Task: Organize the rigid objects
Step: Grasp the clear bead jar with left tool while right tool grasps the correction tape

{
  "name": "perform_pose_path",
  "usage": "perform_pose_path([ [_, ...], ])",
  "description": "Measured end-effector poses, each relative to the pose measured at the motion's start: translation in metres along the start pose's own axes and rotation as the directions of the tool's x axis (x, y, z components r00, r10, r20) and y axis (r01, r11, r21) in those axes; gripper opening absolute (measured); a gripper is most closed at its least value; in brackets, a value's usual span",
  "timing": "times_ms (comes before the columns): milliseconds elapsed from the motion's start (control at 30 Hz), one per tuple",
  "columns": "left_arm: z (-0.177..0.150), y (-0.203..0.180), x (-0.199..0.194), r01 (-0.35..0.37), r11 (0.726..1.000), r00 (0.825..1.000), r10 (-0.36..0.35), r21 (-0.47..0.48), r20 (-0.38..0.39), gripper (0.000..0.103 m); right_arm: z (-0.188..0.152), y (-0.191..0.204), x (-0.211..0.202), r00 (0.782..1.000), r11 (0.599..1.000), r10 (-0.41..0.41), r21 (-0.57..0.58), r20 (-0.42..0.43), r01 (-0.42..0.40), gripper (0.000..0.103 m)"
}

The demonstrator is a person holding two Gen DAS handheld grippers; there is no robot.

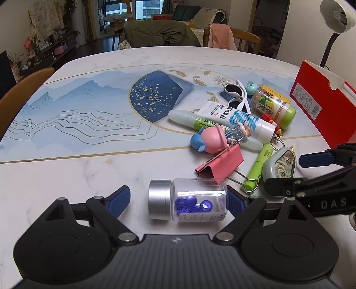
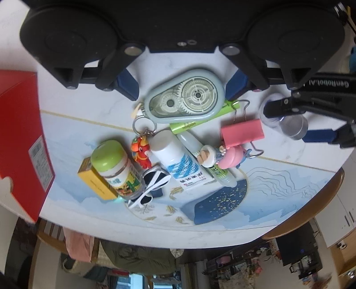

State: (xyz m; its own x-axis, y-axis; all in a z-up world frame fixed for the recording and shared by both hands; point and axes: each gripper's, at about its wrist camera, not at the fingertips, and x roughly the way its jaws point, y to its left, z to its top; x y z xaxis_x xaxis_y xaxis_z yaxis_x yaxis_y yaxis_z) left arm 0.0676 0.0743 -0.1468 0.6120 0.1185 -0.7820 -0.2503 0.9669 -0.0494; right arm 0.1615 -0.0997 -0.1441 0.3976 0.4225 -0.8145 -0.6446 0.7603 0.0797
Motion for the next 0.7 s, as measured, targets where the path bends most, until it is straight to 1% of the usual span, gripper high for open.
perform_pose_path([
  [133,0.0005,0.0005,0.0004,0.009,1.000,1.000,-0.009,0.004,0.002,0.082,0.0047,-0.0031,0.0054,1.000,0.999,0.011,0.037,-0.011,-0.010,0.086],
  [200,0.0005,0.0010,0.0005,0.014,1.000,1.000,-0.014,0.007,0.000,0.077,0.0055,-0.0041,0.0075,1.000,0.999,0.014,0.049,-0.014,-0.014,0.086],
  [267,0.0005,0.0017,0.0012,0.021,1.000,1.000,-0.021,0.007,-0.004,0.068,0.0056,-0.0044,0.0095,1.000,0.998,0.020,0.060,-0.018,-0.019,0.084],
  [367,0.0000,0.0026,0.0010,0.023,1.000,1.000,-0.023,0.005,-0.005,0.068,0.0050,-0.0036,0.0089,0.999,0.998,0.030,0.058,-0.013,-0.029,0.080],
  [433,-0.0003,0.0026,0.0006,0.021,1.000,1.000,-0.021,0.008,-0.005,0.068,0.0055,-0.0024,0.0084,1.000,0.998,0.027,0.053,-0.011,-0.027,0.073],
  [700,-0.0015,0.0038,-0.0029,0.026,1.000,1.000,-0.026,-0.004,-0.010,0.068,-0.0003,0.0012,0.0033,0.999,0.999,0.039,0.030,-0.012,-0.039,0.071],
])
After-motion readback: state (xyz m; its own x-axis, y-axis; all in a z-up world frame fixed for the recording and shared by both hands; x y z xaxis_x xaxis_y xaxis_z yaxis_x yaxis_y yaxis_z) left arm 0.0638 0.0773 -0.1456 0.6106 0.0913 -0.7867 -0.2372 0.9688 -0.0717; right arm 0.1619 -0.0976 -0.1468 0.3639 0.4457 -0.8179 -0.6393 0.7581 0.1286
